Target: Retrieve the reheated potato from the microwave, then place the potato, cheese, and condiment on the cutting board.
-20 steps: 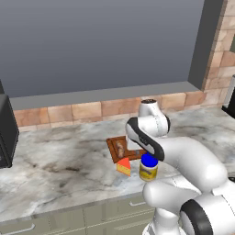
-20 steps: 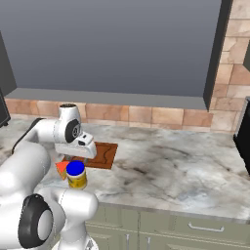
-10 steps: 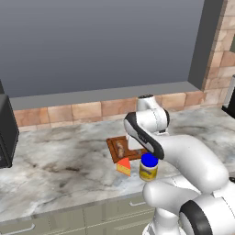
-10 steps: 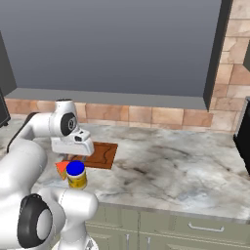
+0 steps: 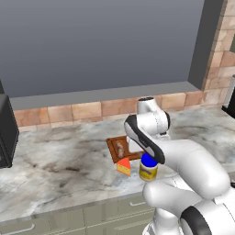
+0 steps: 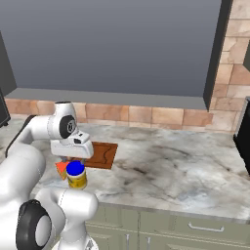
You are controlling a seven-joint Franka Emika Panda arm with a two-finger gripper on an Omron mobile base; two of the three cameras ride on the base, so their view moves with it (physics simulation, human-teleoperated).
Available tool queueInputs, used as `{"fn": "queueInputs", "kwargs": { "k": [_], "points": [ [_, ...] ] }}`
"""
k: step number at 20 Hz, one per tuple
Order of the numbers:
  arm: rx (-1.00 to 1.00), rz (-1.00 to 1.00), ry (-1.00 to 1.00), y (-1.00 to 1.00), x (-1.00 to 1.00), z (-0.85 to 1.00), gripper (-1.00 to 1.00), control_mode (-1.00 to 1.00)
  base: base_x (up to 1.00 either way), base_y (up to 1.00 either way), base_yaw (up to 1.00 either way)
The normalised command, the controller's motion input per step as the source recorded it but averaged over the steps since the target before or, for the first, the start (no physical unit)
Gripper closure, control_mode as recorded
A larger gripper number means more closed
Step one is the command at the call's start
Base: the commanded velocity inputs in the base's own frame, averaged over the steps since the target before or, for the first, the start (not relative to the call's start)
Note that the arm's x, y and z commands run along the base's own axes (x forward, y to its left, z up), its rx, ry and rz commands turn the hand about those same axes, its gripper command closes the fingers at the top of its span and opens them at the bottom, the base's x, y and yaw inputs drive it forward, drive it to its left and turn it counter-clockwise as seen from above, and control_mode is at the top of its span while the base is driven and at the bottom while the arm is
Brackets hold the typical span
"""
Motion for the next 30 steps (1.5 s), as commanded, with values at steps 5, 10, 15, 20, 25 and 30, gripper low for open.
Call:
{"fn": "queueInputs", "kwargs": {
  "k": [5, 10, 15, 20, 25, 30],
  "points": [
    [-0.01, 0.00, 0.00, 0.00, -0.02, -0.07, -1.00, -1.00, 0.00, 0.00, 0.00],
    [0.00, 0.00, 0.00, 0.00, -0.02, -0.05, -1.00, -1.00, 0.00, 0.00, 0.00],
    [0.00, 0.02, 0.00, 0.00, -0.01, -0.06, -1.00, -1.00, 0.00, 0.00, 0.00],
    [0.00, 0.03, 0.00, 0.02, -0.02, -0.07, -1.00, -1.00, 0.00, 0.00, 0.00],
    [0.00, 0.04, 0.00, 0.01, -0.06, -0.06, -1.00, -1.00, 0.00, 0.00, 0.00],
    [0.00, 0.05, 0.00, 0.00, -0.01, -0.08, -1.00, -1.00, 0.00, 0.00, 0.00]
  ]
}}
